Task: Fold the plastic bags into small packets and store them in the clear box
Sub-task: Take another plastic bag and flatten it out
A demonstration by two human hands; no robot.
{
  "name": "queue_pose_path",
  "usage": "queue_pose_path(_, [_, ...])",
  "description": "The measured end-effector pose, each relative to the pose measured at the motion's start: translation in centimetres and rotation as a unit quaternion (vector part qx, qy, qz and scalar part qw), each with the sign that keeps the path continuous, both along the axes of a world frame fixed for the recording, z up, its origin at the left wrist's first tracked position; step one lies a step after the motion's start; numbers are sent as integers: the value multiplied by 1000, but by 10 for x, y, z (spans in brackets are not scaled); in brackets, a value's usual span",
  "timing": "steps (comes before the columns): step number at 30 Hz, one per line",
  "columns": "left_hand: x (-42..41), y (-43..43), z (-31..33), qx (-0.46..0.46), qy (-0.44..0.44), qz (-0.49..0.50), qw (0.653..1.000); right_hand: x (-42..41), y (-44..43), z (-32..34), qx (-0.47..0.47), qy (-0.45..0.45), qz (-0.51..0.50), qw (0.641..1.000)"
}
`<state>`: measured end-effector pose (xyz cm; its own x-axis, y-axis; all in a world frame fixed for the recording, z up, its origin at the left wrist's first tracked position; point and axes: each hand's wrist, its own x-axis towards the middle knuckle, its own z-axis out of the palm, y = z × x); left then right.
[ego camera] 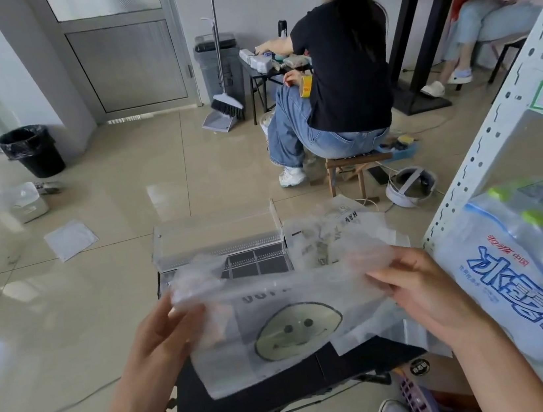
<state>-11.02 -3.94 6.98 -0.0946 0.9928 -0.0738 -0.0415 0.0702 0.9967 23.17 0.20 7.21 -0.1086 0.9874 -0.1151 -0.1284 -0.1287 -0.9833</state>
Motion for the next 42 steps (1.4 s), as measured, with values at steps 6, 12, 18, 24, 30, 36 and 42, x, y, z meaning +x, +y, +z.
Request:
queue_pose_path(6, [2,5,5,-36,-33,21,999,-4,3,4,-22,-58,-43,997])
queue_pose_path(12, [11,12,1,-37,91,175,980,-14,7,10,47,-103,-158,981])
queue_pose_path(18, [64,1,16,-10,2,-163,987,-92,-13,21,202,-214,-109,949])
queue_pose_path(24, [63,3,15,23,-67,-78,994,-127,-32,8,271,-314,48,909])
queue_pose_path(30, [46,10,21,19,-127,-53,990,-124,-34,15,282,-356,136,880])
queue_pose_path(36, [37,9,15,7,-55,15,998,-113,-32,23,264,-339,183,884])
queue_pose_path(42, [22,3,18,11,-67,15,998,-54,-12,37,189,-231,57,953])
